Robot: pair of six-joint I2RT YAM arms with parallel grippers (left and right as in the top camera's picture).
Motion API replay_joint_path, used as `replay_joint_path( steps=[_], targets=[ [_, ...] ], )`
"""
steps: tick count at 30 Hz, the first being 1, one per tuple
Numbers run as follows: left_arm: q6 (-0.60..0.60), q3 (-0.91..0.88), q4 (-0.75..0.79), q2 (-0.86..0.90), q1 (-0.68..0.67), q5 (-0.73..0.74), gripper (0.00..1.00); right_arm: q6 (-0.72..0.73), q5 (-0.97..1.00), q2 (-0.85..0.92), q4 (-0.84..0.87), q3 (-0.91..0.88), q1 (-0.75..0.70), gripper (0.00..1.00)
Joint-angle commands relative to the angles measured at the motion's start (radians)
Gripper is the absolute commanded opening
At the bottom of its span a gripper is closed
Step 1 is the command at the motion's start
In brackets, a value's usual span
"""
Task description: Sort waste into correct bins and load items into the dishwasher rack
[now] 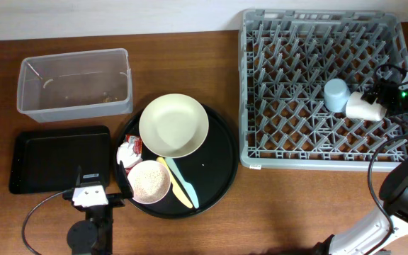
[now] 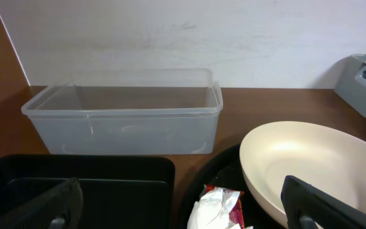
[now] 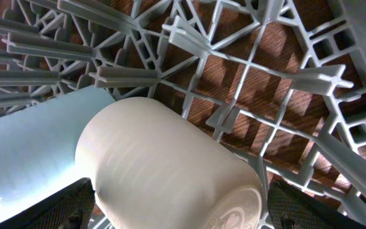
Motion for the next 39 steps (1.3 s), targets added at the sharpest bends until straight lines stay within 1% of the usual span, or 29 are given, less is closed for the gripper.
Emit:
replay_joint_path(
  steps=[1,2,5,9,14,17,20,21,28,32,36,39],
  targets=[
    [0.008,-0.001,-0.008,-0.004,-0.002,0.011,0.99,-0.058,-0.053,0.015,-0.007,0.0,0.0,0.87],
    [0.008,-0.001,-0.008,-0.004,-0.002,0.011,0.99,-0.071,-0.076,0.015,-0.011,0.0,-0.001,0.84],
    [0.008,-0.001,-0.008,-0.004,-0.002,0.011,0.99,-0.075,-0.136,0.013,-0.023,0.0,-0.008,0.8],
    [0.008,-0.001,-0.008,-0.004,-0.002,0.011,0.99,-0.08,-0.156,0.007,-0.042,0.0,-0.032,0.79],
    [0.008,-0.001,-0.008,-0.004,-0.002,0.011,0.99,-0.13,-0.22,0.006,-0.063,0.0,-0.092,0.8],
    [0.008,-0.001,-0.008,-0.004,-0.002,0.011,0.99,-0.143,-0.22,0.007,-0.063,0.0,-0.121,0.8],
    [0.008,-0.001,-0.008,-0.004,-0.002,0.011,0.99,-0.146,-0.219,0.008,-0.043,0.0,-0.13,0.81],
    [0.008,-0.001,-0.008,-0.004,-0.002,0.011,0.99,-0.149,-0.22,0.009,-0.04,0.0,-0.131,0.83],
    [0.008,-0.001,-0.008,-0.004,-0.002,0.011,0.99,-0.15,-0.237,0.064,-0.018,0.0,-0.13,0.83],
    [0.008,-0.001,-0.008,-0.004,-0.002,0.011,0.99,-0.18,-0.319,0.116,-0.008,0.0,-0.13,0.83],
    [0.008,-0.001,-0.008,-0.004,-0.002,0.011,0.99,-0.179,-0.32,0.122,-0.008,0.0,-0.131,0.72],
    [0.008,-0.001,-0.008,-0.004,-0.002,0.011,0.99,-0.174,-0.324,0.121,-0.014,0.0,-0.139,0.66]
  ],
)
